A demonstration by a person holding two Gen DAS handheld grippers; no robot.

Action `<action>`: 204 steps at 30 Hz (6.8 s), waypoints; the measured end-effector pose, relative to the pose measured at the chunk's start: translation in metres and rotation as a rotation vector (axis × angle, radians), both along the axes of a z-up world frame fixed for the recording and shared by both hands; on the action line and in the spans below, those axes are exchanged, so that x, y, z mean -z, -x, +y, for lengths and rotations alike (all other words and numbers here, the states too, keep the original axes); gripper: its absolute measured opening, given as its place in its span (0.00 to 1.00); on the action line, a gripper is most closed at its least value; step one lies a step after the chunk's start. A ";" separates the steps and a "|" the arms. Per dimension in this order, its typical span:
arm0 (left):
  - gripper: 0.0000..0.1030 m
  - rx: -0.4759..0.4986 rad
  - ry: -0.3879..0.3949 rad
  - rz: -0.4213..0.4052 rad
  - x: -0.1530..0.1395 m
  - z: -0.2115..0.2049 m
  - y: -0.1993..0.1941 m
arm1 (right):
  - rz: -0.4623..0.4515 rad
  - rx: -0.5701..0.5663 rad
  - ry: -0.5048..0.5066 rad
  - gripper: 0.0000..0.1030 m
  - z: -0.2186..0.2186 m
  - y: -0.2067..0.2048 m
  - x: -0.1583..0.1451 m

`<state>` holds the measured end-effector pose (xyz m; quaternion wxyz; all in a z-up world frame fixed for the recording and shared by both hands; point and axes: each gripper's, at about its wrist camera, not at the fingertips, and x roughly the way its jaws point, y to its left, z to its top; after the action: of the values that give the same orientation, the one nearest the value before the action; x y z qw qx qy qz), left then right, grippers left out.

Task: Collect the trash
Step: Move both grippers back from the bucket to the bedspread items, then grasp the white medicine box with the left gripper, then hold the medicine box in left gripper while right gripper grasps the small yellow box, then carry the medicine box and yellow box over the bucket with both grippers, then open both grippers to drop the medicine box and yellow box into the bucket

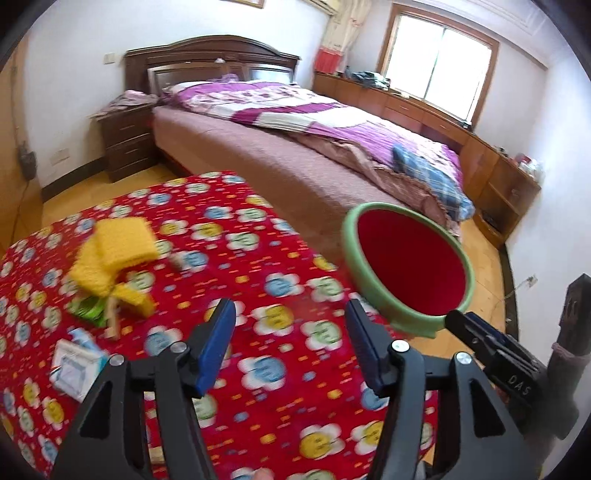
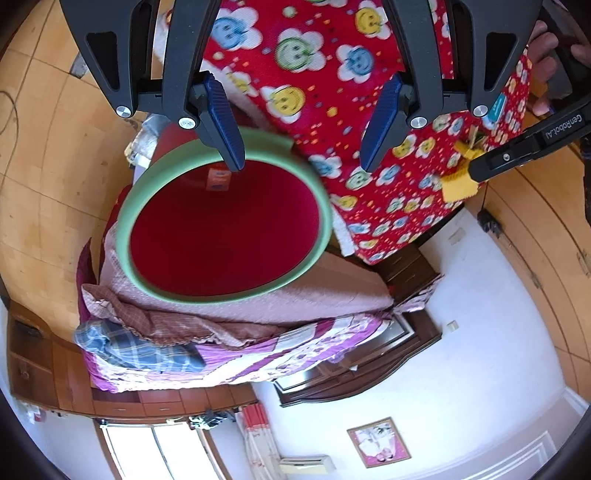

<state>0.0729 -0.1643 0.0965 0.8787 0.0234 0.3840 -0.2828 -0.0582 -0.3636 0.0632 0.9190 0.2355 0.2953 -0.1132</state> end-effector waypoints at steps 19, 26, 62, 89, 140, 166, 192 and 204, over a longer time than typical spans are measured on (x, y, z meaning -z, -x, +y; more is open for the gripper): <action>0.62 -0.227 -0.027 0.183 0.055 0.088 -0.027 | 0.011 -0.068 0.021 0.64 0.031 -0.003 0.001; 0.62 -0.306 -0.036 0.215 0.069 0.123 -0.027 | 0.018 -0.080 0.013 0.64 0.033 -0.004 0.004; 0.63 -0.661 -0.186 0.197 0.089 0.210 -0.092 | 0.081 -0.132 0.020 0.65 0.051 -0.020 0.017; 0.52 -0.448 -0.129 0.133 0.086 0.210 -0.124 | 0.149 -0.408 0.141 0.64 0.167 -0.141 0.022; 0.51 -0.253 0.012 0.073 0.031 0.136 -0.062 | 0.058 -0.353 0.033 0.22 0.126 -0.107 -0.001; 0.51 0.076 0.021 0.060 0.007 -0.050 -0.034 | -0.020 -0.004 -0.023 0.22 -0.024 -0.020 -0.008; 0.52 0.278 -0.006 0.065 0.032 -0.178 -0.041 | 0.010 0.114 -0.094 0.24 -0.102 -0.016 0.032; 0.58 0.264 -0.017 0.071 0.035 -0.177 -0.042 | -0.005 0.121 -0.111 0.28 -0.104 -0.013 0.032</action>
<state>0.1151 -0.3411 0.0613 0.8194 0.0715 0.4107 -0.3934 -0.0456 -0.4673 0.0313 0.8968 0.3038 0.2839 -0.1513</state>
